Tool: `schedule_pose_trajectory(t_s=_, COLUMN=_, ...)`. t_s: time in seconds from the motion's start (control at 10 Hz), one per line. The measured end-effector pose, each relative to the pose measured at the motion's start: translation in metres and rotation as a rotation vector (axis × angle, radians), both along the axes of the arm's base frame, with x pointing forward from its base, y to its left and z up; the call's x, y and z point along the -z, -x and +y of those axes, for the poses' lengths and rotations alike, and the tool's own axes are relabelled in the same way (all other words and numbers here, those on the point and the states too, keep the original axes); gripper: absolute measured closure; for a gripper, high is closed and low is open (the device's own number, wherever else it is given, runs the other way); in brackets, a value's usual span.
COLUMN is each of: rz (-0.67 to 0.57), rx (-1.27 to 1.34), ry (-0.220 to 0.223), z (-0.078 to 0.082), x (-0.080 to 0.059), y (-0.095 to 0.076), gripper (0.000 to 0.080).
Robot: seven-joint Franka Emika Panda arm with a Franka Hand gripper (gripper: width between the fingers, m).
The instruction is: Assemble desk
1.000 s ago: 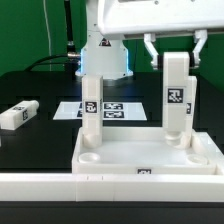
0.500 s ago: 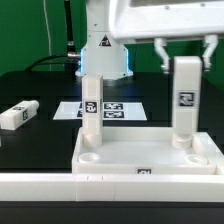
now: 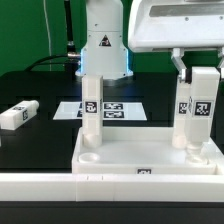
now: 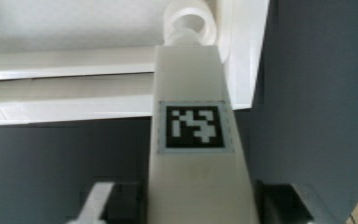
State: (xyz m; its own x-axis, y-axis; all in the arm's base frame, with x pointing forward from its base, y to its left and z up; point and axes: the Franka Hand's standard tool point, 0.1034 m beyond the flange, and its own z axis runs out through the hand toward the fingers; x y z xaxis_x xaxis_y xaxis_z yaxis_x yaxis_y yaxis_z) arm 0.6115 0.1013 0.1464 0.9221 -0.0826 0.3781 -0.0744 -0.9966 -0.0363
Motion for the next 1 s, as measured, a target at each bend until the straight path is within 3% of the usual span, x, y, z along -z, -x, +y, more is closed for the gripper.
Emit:
schedule_pose_trajectory(t_s=0.3, rz=0.008, rx=-0.04, ry=0.022, z=0.009, x=0.009, y=0.003, gripper=0.0512)
schedule_pose_trajectory(t_s=1.0, rz=0.009, rx=-0.049, ry=0.034, z=0.008, x=0.016, y=0.002, gripper=0.0512)
